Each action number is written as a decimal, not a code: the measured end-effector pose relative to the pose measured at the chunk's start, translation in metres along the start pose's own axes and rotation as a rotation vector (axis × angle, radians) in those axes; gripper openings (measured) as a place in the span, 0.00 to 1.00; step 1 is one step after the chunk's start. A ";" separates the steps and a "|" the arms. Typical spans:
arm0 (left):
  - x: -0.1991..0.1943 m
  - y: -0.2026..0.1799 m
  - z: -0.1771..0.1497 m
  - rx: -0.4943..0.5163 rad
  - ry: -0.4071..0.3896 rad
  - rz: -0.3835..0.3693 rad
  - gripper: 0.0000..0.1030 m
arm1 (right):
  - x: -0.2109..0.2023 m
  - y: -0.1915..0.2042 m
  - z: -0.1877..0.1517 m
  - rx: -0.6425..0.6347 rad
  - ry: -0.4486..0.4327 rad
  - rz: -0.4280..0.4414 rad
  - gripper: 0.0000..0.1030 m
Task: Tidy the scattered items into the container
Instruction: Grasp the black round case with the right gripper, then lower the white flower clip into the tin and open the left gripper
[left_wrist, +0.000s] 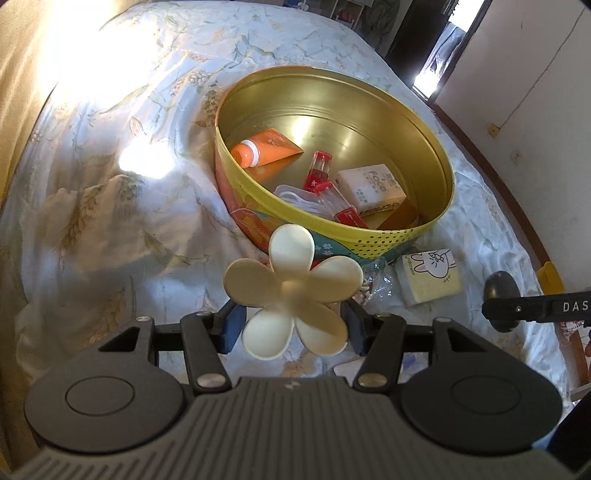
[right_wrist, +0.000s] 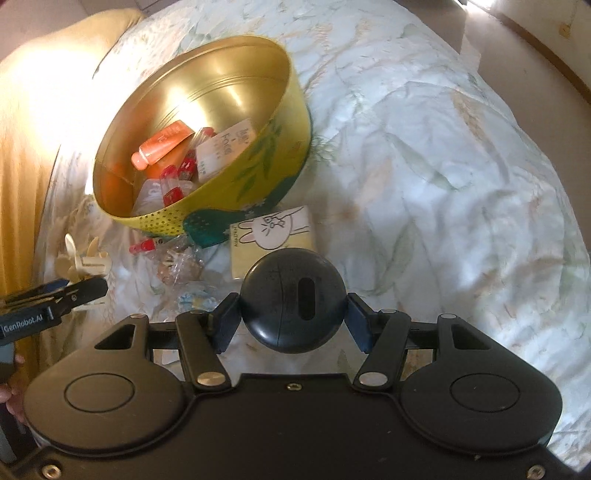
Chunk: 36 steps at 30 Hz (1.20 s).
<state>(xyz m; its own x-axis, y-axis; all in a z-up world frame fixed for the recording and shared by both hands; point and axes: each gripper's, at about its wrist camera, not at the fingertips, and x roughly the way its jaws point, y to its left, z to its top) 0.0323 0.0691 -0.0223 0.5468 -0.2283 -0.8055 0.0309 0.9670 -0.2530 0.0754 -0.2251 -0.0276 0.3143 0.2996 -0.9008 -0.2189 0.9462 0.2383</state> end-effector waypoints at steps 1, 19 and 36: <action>-0.002 0.000 0.000 0.000 -0.009 -0.001 0.59 | 0.000 -0.003 0.000 0.014 -0.001 0.009 0.57; -0.039 -0.047 0.053 0.079 -0.106 -0.021 0.59 | 0.001 0.002 -0.006 0.015 -0.013 0.122 0.57; 0.042 -0.069 0.112 0.148 -0.052 0.078 0.60 | 0.003 0.005 -0.002 0.013 -0.021 0.165 0.57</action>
<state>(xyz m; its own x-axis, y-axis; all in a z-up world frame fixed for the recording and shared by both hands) 0.1468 0.0056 0.0216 0.5945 -0.1492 -0.7902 0.1075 0.9886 -0.1058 0.0730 -0.2194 -0.0301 0.2939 0.4531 -0.8416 -0.2574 0.8855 0.3869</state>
